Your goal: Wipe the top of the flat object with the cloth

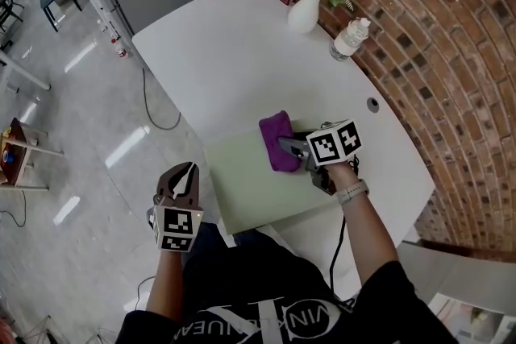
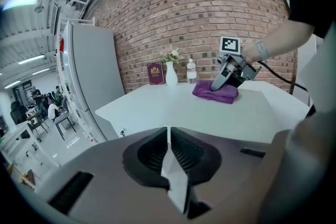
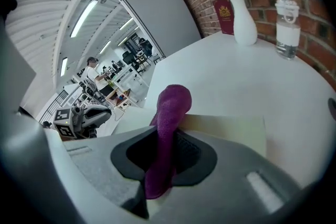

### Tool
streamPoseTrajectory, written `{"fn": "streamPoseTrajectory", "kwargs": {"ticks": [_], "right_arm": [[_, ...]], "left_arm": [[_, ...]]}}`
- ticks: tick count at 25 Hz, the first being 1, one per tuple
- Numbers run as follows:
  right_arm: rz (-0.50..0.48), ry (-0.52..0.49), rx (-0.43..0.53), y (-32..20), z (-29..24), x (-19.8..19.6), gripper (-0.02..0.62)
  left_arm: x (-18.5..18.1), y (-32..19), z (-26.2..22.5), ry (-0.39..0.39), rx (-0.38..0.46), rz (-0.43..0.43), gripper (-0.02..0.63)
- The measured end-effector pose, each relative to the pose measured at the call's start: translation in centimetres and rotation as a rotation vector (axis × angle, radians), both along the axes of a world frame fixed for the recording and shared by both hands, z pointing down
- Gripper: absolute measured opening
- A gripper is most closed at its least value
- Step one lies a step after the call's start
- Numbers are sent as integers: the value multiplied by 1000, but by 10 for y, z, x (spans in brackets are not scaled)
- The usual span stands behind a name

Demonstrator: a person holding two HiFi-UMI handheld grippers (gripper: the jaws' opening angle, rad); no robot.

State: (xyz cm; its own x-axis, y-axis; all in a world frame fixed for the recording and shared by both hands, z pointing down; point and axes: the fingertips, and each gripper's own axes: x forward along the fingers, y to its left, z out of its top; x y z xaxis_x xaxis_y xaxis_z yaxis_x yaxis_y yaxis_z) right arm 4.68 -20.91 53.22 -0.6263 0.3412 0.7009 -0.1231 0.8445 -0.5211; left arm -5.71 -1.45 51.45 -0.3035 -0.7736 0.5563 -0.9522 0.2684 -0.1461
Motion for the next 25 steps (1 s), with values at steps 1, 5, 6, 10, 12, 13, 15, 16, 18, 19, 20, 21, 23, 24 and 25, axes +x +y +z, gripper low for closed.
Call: {"fn": "streamPoseTrajectory", "kwargs": {"ticks": [1,5,6,10,12,13,15,16,18,19,20,21,23,24,25], "right_arm": [[17,3,5,-8,1,5,62],[63,7,25,-35,1,23,61],[72,8,28,-40,2,26,61],[102,13,38,-58,2,38,63],[114,18,56,-66,2,44,61],[120,21,67,-71,2,47,62],[136,25,88,-78,2,53,63],[146,24,93,-80,2,55,63],[170,19,96,-85,2,59,63],[186,15,96,-87,2,61,63],[203,11,99,-90,2,63,62],[224,6,110,-94,1,66,62],[273,-11,170,-104,-4,72,63],[296,-27,216,-109,-10,75,63],[317,-50,258,-111,-17,77,63]], "left_arm": [[1,-2,-1,-1,4,-1,23],[7,-7,-2,-2,22,-1,23],[8,-6,-2,-6,14,-6,23],[12,-4,1,-9,-2,-13,23],[13,-2,1,-7,-10,-18,23],[14,-2,1,-6,-8,-18,23],[17,-3,1,2,7,-12,23],[19,-3,1,7,13,-8,23],[21,-1,3,17,19,-5,23],[23,0,4,22,20,-4,23],[25,1,5,28,19,-1,23],[27,2,7,32,16,4,23],[32,6,8,28,0,22,23],[34,8,8,24,-9,30,23],[34,10,7,23,-14,37,23]]}}
